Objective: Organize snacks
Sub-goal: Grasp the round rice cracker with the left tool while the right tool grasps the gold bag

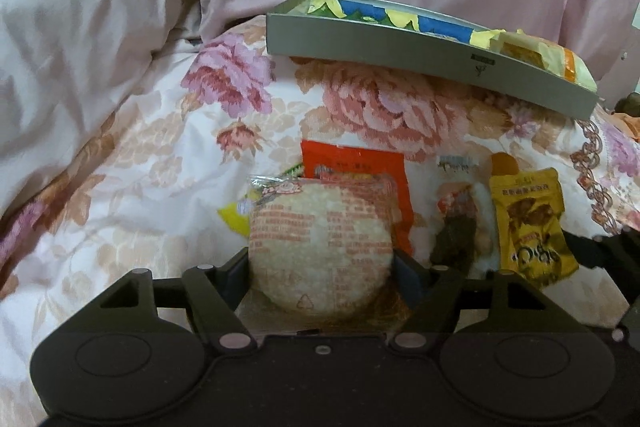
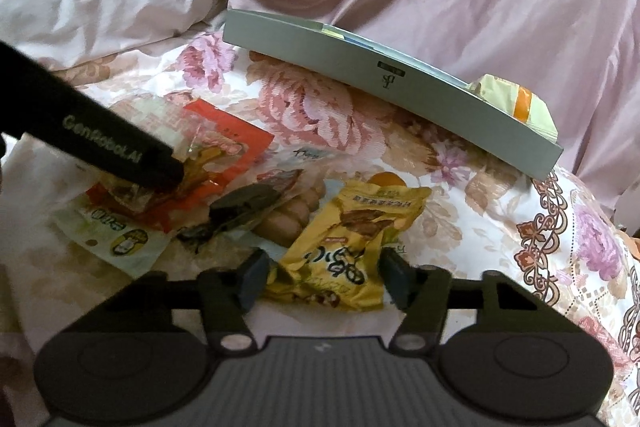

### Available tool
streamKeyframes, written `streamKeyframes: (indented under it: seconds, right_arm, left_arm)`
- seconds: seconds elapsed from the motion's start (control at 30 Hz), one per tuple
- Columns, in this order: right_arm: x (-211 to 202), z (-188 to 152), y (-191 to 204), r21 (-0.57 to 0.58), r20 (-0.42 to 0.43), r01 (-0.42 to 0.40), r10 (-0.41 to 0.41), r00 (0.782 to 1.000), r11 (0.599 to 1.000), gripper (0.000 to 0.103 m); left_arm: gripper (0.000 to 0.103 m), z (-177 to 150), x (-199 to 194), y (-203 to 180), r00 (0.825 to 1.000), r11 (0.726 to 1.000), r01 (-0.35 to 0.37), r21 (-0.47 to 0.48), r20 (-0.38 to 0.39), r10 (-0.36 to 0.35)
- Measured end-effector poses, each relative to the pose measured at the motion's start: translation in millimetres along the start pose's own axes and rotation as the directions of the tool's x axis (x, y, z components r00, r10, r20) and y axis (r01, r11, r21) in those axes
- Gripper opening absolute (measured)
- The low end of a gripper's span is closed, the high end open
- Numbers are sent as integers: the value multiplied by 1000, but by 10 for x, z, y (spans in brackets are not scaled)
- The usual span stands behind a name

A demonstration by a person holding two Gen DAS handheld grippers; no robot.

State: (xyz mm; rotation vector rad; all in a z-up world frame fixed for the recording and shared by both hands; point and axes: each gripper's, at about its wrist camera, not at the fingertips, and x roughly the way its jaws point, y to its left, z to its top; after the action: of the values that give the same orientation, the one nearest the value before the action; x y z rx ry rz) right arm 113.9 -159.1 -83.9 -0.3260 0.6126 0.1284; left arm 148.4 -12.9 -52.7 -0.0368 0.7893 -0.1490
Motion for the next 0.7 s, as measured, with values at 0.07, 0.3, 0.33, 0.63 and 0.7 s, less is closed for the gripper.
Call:
streamKeyframes:
  seconds: [0.07,0.3,0.33,0.63,0.7]
  right_arm:
    - [-10,-1,2,-2,-2,-5,5,1000,1000,61]
    - [-106,-21,-47,31,-28,-30,31,999,999,61]
    - [-123,-24,-55,35,-35,-33,35,999,999,61]
    - [-66,-39,-61,44,-51,-26,28,998,999,74]
    - [-40,-51,-88,71,-63,-39,44,997,997,74]
  left_arm:
    - [74,-54,-58,-1,1000,1000,4,1,-2,-4]
    - [74,-184,-213,-8,999,999,40,-20,-20,-41]
    - [74,-196,-213,-22,999,999,42,-12,-20,-42]
    - [75,-220,-158,-29,999,999,50,8,-18,-50]
    - [75,-224,-151,-33,998,998,54,17,-18,-53]
